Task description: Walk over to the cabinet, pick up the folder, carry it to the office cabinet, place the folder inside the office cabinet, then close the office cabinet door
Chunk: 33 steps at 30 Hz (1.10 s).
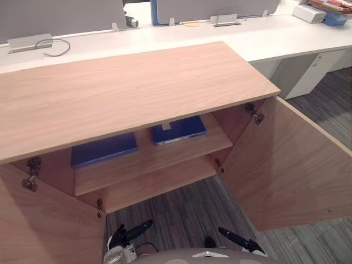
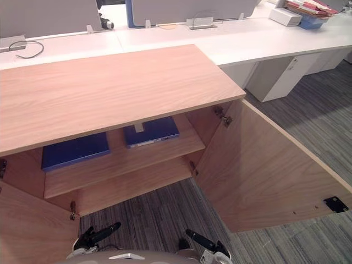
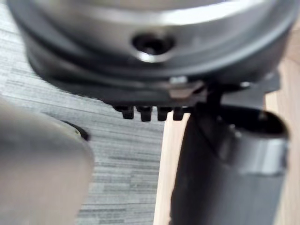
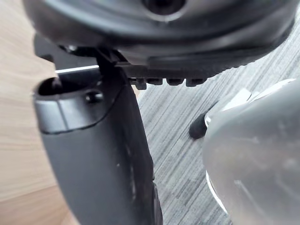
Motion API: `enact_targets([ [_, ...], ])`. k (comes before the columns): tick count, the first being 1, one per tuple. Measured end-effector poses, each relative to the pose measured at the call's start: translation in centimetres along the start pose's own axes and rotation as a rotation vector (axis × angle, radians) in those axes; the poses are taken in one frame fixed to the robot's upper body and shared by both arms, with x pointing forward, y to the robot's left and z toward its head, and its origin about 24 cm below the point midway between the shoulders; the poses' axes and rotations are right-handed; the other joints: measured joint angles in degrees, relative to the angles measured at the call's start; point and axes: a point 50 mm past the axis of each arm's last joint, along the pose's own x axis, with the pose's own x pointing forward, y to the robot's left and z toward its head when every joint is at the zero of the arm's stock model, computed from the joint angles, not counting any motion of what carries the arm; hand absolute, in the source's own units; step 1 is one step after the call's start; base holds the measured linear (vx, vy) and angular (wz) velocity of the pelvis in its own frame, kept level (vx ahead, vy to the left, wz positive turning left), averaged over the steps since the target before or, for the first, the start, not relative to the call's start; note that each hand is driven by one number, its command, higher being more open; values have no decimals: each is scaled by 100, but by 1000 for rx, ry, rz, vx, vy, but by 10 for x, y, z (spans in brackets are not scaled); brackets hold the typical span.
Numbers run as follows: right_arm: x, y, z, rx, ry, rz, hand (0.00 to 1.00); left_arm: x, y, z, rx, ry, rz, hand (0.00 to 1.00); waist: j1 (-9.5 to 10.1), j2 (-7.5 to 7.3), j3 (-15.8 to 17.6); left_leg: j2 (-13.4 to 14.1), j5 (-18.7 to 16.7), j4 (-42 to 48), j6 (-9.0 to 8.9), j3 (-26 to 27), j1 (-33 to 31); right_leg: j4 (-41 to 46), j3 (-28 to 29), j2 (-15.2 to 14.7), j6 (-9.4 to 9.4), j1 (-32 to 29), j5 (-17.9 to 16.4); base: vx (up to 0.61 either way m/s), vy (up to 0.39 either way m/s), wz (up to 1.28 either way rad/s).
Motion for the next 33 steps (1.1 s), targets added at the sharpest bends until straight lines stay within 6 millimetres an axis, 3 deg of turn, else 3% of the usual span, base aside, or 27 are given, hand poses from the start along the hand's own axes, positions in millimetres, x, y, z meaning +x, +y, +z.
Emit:
enact_targets([
  [4,1,-3,3,101,-6,6,100,-1,-1,-5,-13,22,0,100,15,75,-4,70,-16,-187,55,558,312,33,348,145,-107,-120,195,22,38,-80],
  [7,2,2,13,137,-35,23,100,0,-4,-4,-20,28,-7,100,29,137,25,237,-57,-163,131,1281,390,132,157,407,-134,-535,691,-31,56,-154],
  [8,2,5,19,145,-51,30,100,1,-6,-4,-22,28,-13,100,64,200,77,412,-43,-162,161,1625,420,68,-503,469,-370,-655,947,-47,13,-148],
  [9,2,5,23,169,-63,30,100,1,-6,-3,-20,23,-16,100,37,237,137,485,-55,-162,183,1936,497,366,-1673,343,-764,-757,704,-51,-9,-133],
  [11,2,-2,16,195,-50,6,100,0,-5,-4,-20,24,-13,100,40,223,169,493,-55,-127,182,2304,736,1229,-3215,-41,-1011,-745,2,-21,-50,-94],
  [12,1,-7,12,225,-39,-11,100,0,-3,-4,-21,22,-8,100,35,200,196,484,-61,41,173,2425,841,1374,-3657,-144,-1012,-667,-90,6,-82,-85],
  [13,1,-11,9,242,-34,-23,100,0,-2,-3,-30,20,-3,100,22,144,193,428,-73,138,193,2393,851,1403,-3717,-81,-958,-584,-47,-36,-115,-111],
  [14,0,-17,6,277,-33,-42,100,0,0,-7,-42,34,2,100,73,213,204,447,-118,257,505,2091,762,1123,-3477,122,-977,-566,194,-76,-83,-110],
  [15,1,-18,8,290,-38,-45,100,0,-1,-8,-41,41,-1,100,102,264,187,358,-192,63,598,1864,753,884,-3301,254,-916,-573,373,-136,-72,-168],
  [16,3,-18,17,318,-50,-51,100,-2,-3,-13,-36,56,-15,100,218,424,156,456,-111,-376,271,1800,744,607,-3113,457,-710,-650,487,-108,-63,-116],
  [17,4,-18,20,344,-48,-54,100,-1,-3,-10,-15,47,-18,100,108,390,197,434,4,-400,177,1950,681,1388,-3445,97,-959,-840,-79,-78,-96,-84],
  [18,4,-22,17,353,-35,-67,100,-1,-2,-9,-4,42,-21,100,87,363,206,428,41,-411,151,1955,648,1981,-3685,-212,-932,-930,-435,13,-150,-10],
  [19,3,-29,7,362,9,-96,100,0,1,-6,17,32,-19,100,55,310,260,449,123,-441,87,1957,664,2670,-3958,-764,-863,-866,-722,63,-192,-14],
  [20,2,-29,-4,367,49,-103,100,0,14,-5,47,31,6,100,49,168,250,444,162,-391,16,2001,658,2539,-3987,-1166,-697,-639,-647,77,-209,-27],
  [21,2,-28,-7,368,62,-100,100,0,23,-5,61,31,27,100,41,67,259,445,172,-354,-14,2008,640,2345,-3905,-1187,-349,-553,-673,50,-260,-44],
  [22,2,-29,-10,375,71,-102,100,-1,33,-7,71,46,53,100,0,1,329,516,177,-358,-43,1984,629,1978,-3955,-938,-361,-400,-779,33,-272,-51],
  [23,2,-32,-7,374,66,-107,100,-3,33,-16,75,83,54,100,7,107,349,691,197,-323,-56,1957,621,1651,-3946,-652,-443,-275,-706,29,-272,-44],
  [25,2,-37,-8,376,71,-120,100,-6,35,-24,73,103,52,100,9,140,342,824,231,-276,-66,1841,590,1358,-3944,-446,-502,-163,-638,12,-180,-23],
  [26,2,-41,-9,389,76,-131,100,-7,35,-28,64,110,57,100,14,142,332,875,354,-439,-196,1765,646,1072,-3938,-277,-544,-82,-509,-13,-116,-14],
  [29,3,-36,-1,401,53,-101,100,-7,37,-24,65,93,69,100,14,85,309,799,688,-857,-327,1807,653,451,-3843,-104,-550,-46,-131,-45,-45,-19],
  [33,4,-33,-2,412,60,-94,100,-7,41,-24,65,95,81,100,-7,1,285,557,1016,-1285,-308,1816,779,-301,-3794,-91,-507,189,329,-54,29,-7],
])
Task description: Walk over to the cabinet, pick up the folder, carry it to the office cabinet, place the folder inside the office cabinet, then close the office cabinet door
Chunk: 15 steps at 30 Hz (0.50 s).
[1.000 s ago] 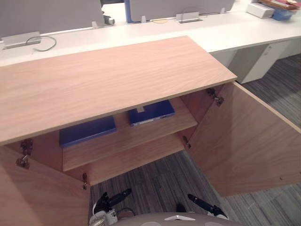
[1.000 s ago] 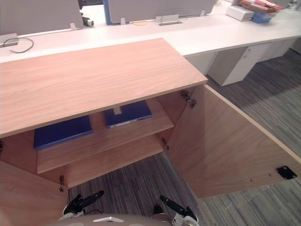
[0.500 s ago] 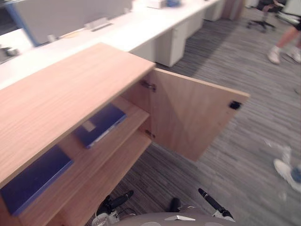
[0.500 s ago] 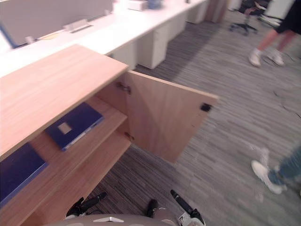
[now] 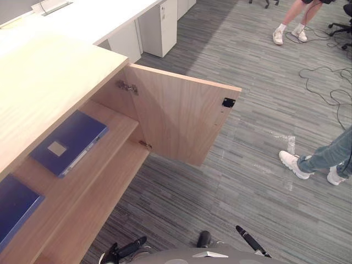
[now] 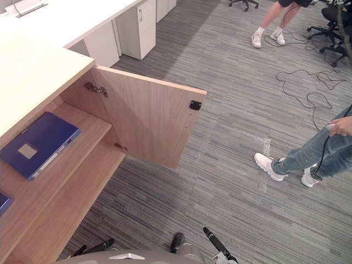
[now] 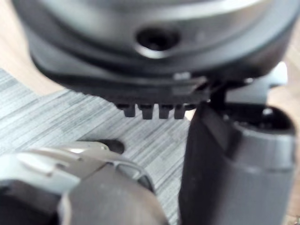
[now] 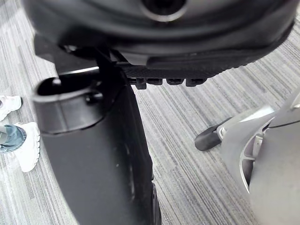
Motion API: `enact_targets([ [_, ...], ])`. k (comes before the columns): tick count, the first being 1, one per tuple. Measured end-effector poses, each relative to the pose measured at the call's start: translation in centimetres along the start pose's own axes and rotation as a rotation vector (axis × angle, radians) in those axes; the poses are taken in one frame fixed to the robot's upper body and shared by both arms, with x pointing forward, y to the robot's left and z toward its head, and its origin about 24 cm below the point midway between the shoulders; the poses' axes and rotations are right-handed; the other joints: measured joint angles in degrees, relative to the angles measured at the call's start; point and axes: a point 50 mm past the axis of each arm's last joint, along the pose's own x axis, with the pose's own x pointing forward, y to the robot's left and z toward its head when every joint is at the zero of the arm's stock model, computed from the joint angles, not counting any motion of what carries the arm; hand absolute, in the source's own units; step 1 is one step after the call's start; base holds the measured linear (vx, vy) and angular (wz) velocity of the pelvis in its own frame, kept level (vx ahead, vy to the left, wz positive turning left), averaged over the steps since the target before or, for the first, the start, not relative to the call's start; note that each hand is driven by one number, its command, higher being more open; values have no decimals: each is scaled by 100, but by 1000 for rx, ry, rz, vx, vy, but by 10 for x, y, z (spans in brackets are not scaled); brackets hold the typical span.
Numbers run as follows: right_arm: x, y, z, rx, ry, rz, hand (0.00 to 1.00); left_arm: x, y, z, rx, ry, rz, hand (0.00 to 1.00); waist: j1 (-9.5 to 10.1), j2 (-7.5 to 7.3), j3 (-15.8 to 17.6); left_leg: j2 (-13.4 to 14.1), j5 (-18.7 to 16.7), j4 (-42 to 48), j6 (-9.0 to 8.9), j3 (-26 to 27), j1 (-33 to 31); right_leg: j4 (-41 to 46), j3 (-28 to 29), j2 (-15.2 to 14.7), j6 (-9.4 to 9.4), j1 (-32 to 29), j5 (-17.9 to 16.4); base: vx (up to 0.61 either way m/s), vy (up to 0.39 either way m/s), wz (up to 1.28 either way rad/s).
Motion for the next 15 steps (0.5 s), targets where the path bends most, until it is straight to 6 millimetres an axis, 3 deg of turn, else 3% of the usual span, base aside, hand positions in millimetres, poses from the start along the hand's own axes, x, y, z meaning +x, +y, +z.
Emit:
enact_targets([
  [7,0,3,-5,5,22,0,100,0,0,0,12,-3,2,100,-2,20,-34,-206,63,-232,30,-110,64,-684,4,-21,68,257,449,-56,76,2],
  [15,-1,14,-1,-135,-15,25,100,-1,5,-5,16,10,17,100,-4,-50,-85,-321,59,-394,34,-171,218,-737,17,-76,103,358,541,-56,66,0],
])
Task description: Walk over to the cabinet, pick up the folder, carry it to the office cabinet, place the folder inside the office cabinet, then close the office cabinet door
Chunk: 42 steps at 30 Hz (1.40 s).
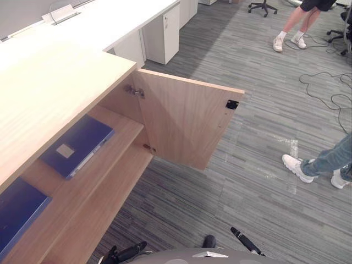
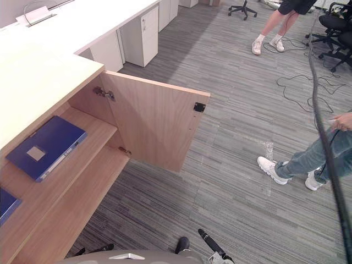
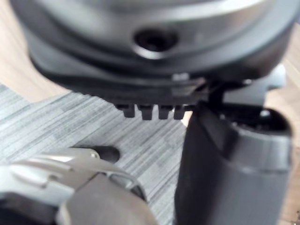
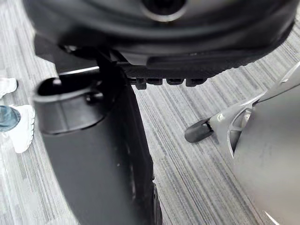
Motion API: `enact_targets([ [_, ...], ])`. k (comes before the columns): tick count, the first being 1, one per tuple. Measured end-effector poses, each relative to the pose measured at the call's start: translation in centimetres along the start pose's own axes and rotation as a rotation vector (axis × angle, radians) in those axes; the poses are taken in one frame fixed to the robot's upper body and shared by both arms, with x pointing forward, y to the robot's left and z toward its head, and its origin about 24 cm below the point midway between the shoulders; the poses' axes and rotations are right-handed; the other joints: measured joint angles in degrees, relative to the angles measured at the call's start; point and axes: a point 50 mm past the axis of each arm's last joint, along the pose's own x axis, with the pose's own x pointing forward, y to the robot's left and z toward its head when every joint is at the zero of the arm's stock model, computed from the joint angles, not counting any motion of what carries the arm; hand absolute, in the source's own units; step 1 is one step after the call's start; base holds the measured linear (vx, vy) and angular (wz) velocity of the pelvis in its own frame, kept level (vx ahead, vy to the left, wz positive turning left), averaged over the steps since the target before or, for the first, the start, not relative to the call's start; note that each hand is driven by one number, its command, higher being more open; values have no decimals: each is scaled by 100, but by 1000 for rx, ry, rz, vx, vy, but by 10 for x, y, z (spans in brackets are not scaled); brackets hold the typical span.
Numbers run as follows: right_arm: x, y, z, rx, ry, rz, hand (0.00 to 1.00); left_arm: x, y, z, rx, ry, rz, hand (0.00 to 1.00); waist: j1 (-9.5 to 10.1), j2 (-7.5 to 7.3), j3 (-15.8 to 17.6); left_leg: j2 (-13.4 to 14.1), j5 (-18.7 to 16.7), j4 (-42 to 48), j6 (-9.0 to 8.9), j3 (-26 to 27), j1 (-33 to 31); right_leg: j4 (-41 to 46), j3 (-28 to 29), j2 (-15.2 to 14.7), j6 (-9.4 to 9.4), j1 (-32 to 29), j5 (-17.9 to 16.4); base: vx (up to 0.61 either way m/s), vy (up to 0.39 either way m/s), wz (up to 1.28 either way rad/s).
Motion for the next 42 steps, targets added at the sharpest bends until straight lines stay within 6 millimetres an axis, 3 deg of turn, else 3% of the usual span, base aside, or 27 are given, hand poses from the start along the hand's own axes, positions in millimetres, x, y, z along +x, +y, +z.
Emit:
enact_targets([
  [3,-4,12,30,-191,-174,28,100,0,0,0,25,0,8,100,-1,-3,-2,-59,-12,3,19,-14,38,-37,113,-39,20,-1,47,-82,57,-12],
  [7,-15,22,80,-219,-402,30,100,0,1,1,43,-7,10,100,-32,14,-26,-77,-124,8,73,-63,37,-41,173,-47,41,-42,103,-71,51,-9],
  [9,-28,22,119,-260,-568,13,100,0,4,2,77,-11,11,100,-15,-11,-47,-81,-167,9,76,-79,45,-43,213,-51,63,-59,136,-57,38,-7],
  [10,-32,23,129,-267,-606,12,100,0,5,3,94,-11,12,100,-13,-14,-52,-88,-182,10,83,-83,46,-43,214,-54,70,-59,141,-47,31,-3],
  [15,-71,46,216,-430,-932,9,100,0,15,4,120,-15,27,100,-37,-14,-78,-135,-195,14,96,-99,38,-43,268,-113,91,-119,190,-36,41,-6],
  [20,-104,78,260,-619,-1124,57,100,0,15,2,137,-12,9,100,-16,75,-109,-173,-186,17,110,-166,19,-42,261,-147,104,-138,209,-4,6,-1],
  [29,-128,139,261,-924,-1206,290,100,-1,14,2,170,-28,-32,100,2,129,-76,-273,-134,20,189,-393,-86,-41,109,-242,149,-144,252,-22,23,10],
  [37,-141,169,267,-996,-1233,345,100,-1,11,5,192,-54,-51,100,9,208,15,-456,-83,29,271,-503,-245,-41,69,-426,210,-247,396,-50,47,6],
  [42,-161,185,278,-1046,-1300,369,100,-3,14,3,192,-63,-44,100,24,228,159,-490,-82,30,273,-572,-260,-42,46,-458,212,-246,464,-59,21,5],
])
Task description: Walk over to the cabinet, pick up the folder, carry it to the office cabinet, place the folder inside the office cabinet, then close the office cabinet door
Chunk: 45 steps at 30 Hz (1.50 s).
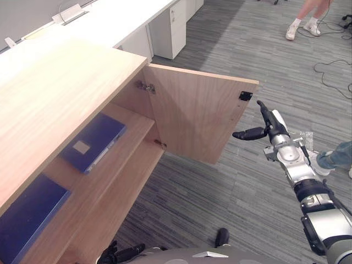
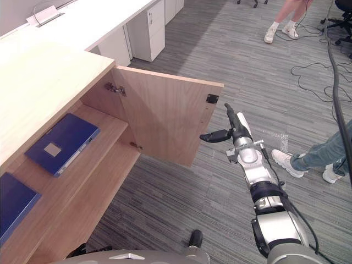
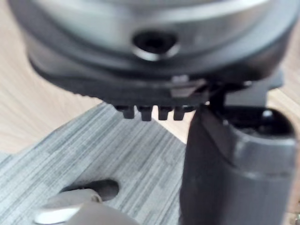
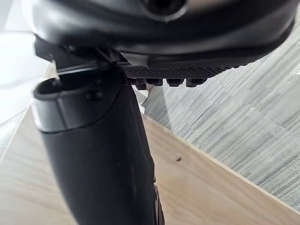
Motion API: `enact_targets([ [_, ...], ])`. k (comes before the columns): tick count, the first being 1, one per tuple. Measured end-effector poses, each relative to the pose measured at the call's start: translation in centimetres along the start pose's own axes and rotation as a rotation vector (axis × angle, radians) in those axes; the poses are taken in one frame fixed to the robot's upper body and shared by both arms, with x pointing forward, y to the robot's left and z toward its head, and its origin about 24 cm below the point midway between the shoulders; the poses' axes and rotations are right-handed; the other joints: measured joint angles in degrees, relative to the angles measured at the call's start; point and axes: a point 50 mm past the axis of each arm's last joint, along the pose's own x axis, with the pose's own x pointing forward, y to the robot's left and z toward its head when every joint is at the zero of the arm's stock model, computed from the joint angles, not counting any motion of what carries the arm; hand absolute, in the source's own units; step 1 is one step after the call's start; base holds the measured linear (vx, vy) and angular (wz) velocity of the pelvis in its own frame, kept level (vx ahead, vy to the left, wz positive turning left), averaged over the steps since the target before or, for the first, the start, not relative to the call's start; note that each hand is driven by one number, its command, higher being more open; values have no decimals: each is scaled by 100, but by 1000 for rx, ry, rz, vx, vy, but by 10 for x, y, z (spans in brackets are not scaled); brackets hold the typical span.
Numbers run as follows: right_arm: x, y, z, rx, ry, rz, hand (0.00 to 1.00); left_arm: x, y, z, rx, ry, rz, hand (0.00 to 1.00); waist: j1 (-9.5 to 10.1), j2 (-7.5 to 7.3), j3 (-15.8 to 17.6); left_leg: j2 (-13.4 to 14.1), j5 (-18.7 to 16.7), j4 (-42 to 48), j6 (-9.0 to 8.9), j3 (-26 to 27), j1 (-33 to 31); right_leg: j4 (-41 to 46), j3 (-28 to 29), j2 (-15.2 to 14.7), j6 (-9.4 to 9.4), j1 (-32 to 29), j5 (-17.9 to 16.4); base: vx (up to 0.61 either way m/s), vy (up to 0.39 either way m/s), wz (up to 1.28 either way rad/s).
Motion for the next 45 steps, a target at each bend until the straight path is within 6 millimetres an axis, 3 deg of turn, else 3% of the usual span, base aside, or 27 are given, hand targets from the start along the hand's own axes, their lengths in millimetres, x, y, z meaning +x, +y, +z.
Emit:
enact_targets([
  [4,17,-12,30,11,-67,-34,100,0,-2,1,4,-8,-8,100,27,40,103,-2,16,-4,25,-73,-24,0,-43,-5,-5,0,3,-68,-6,5],
  [12,34,-46,67,88,-125,-140,100,0,-9,7,-9,-41,-29,100,93,119,276,-77,77,3,112,-248,-190,0,-141,-89,-36,-92,57,-66,5,8],
  [18,39,-66,80,176,-136,-218,100,0,-14,8,-23,-49,-46,100,162,174,371,-193,120,-5,181,-373,-240,2,-232,-206,-5,-88,154,-49,32,12],
  [24,41,-70,88,214,-150,-229,100,0,-15,11,-18,-63,-51,100,174,125,500,-267,125,20,191,-421,-285,8,-232,-284,25,-102,192,-41,23,3],
  [28,41,-67,95,124,-176,-181,100,1,-14,15,13,-78,-58,100,157,100,581,-264,119,61,189,-363,-297,30,-138,-278,21,-141,200,-47,-2,-11],
  [34,27,-46,95,-125,-258,50,100,1,-10,16,67,-83,-76,100,107,63,594,-122,9,95,105,-200,-228,30,97,-106,-5,-205,175,-47,-42,-27],
  [35,19,-22,82,-203,-258,237,100,1,-5,20,122,-91,-87,100,75,16,577,62,-55,162,2,-132,-198,6,186,77,-109,-197,74,-94,-152,-37],
  [36,17,-10,69,-234,-215,306,100,1,-5,20,127,-94,-89,100,101,16,577,127,-60,177,-16,-134,-204,3,186,124,-146,-197,48,-86,-147,-27],
  [40,10,6,64,-240,-240,380,100,1,-4,20,133,-99,-95,100,86,40,515,269,-30,174,-88,-171,-194,12,160,261,-211,-197,3,-15,-59,-3],
  [45,-13,45,17,-381,-94,661,100,1,-2,19,149,-93,-98,100,190,-14,334,330,48,65,-155,-262,-195,30,76,326,-249,-200,-32,7,-4,11],
])
